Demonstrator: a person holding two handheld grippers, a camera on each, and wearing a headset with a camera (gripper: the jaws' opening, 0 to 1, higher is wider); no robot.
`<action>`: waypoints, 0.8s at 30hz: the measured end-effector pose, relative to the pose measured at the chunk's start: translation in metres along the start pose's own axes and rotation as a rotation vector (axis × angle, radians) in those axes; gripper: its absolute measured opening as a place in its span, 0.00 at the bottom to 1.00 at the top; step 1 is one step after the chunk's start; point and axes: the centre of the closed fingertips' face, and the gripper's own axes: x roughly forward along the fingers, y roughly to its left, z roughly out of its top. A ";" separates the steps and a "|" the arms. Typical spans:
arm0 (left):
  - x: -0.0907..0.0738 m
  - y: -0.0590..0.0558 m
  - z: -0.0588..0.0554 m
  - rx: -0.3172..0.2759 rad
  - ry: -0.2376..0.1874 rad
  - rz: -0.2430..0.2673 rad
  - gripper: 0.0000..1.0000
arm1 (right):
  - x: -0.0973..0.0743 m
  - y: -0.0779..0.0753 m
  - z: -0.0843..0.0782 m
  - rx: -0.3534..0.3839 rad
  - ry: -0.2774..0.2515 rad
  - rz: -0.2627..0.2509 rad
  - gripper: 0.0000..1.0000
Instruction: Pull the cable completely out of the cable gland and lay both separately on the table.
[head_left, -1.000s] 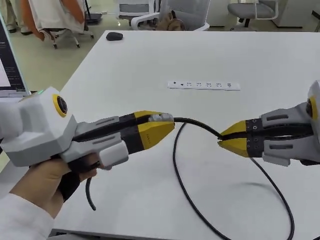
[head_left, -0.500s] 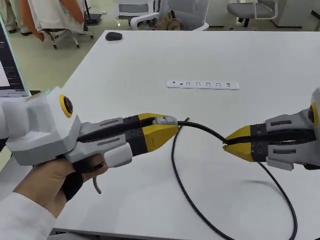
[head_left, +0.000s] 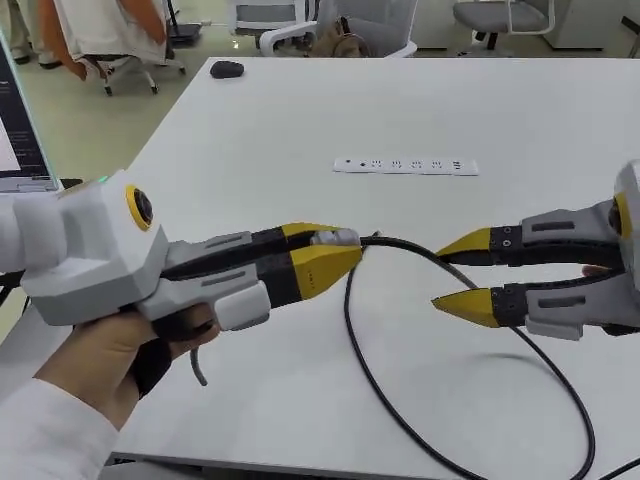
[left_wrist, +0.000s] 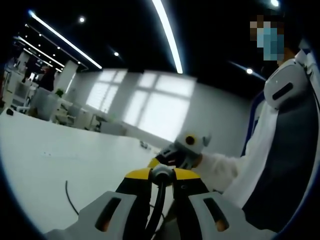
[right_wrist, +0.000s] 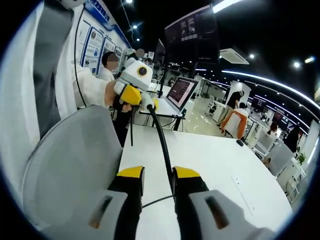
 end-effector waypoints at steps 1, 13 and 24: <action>0.000 0.000 0.000 0.001 0.002 -0.001 0.17 | 0.001 0.000 0.007 -0.002 -0.019 0.004 0.22; -0.004 -0.011 0.002 0.020 0.038 -0.048 0.17 | 0.031 0.012 0.059 -0.096 -0.104 0.066 0.18; -0.004 -0.013 0.002 0.011 0.041 -0.072 0.17 | 0.032 0.016 0.059 -0.099 -0.096 0.045 0.04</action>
